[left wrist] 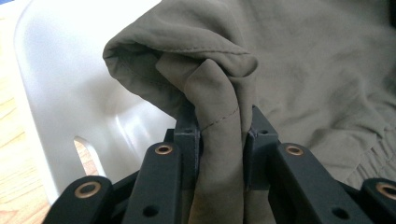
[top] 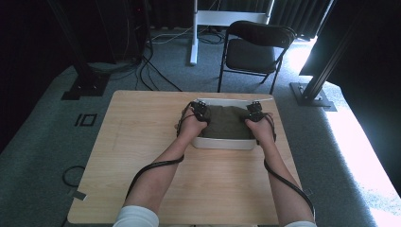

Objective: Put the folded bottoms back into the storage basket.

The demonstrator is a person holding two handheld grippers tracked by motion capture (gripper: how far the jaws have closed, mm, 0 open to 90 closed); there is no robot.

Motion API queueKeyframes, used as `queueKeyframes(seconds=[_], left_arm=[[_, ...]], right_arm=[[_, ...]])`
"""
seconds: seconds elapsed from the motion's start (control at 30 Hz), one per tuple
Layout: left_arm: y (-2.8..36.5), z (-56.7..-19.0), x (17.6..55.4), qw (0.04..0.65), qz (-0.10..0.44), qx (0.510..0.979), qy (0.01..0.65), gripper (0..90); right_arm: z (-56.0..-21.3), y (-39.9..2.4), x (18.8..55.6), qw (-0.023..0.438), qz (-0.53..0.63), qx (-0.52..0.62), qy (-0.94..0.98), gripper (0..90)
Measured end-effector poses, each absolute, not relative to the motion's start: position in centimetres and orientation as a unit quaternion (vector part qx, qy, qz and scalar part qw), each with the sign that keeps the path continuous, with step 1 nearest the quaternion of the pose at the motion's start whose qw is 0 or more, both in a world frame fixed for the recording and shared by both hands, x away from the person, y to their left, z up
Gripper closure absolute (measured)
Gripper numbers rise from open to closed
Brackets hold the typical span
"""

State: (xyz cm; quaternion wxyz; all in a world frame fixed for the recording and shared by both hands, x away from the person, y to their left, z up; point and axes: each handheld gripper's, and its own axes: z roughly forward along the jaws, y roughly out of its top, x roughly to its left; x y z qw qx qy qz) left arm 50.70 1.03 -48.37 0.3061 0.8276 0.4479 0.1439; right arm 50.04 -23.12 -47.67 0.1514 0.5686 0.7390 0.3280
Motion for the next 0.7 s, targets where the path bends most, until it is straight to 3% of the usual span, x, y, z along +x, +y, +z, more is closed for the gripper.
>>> queueKeyframes(seconds=[0.3,0.4,0.57,0.7], left_arm=[[0.88,-48.39,50.76,0.298,0.142,0.834,0.441,68.6],[0.59,-48.40,50.81,0.285,0.141,0.848,0.425,61.1],[0.56,-48.04,50.77,0.309,0.128,0.832,0.443,38.8],[0.88,-47.75,50.60,0.334,0.126,0.818,0.451,31.7]], right_arm=[[-47.89,-22.91,50.00,0.162,0.308,0.563,0.750,75.0],[-48.07,-22.82,50.08,0.155,0.297,0.566,0.753,67.6],[-47.91,-23.24,49.79,0.163,0.324,0.560,0.745,51.3],[-47.60,-23.41,49.49,0.179,0.341,0.544,0.745,44.4]])
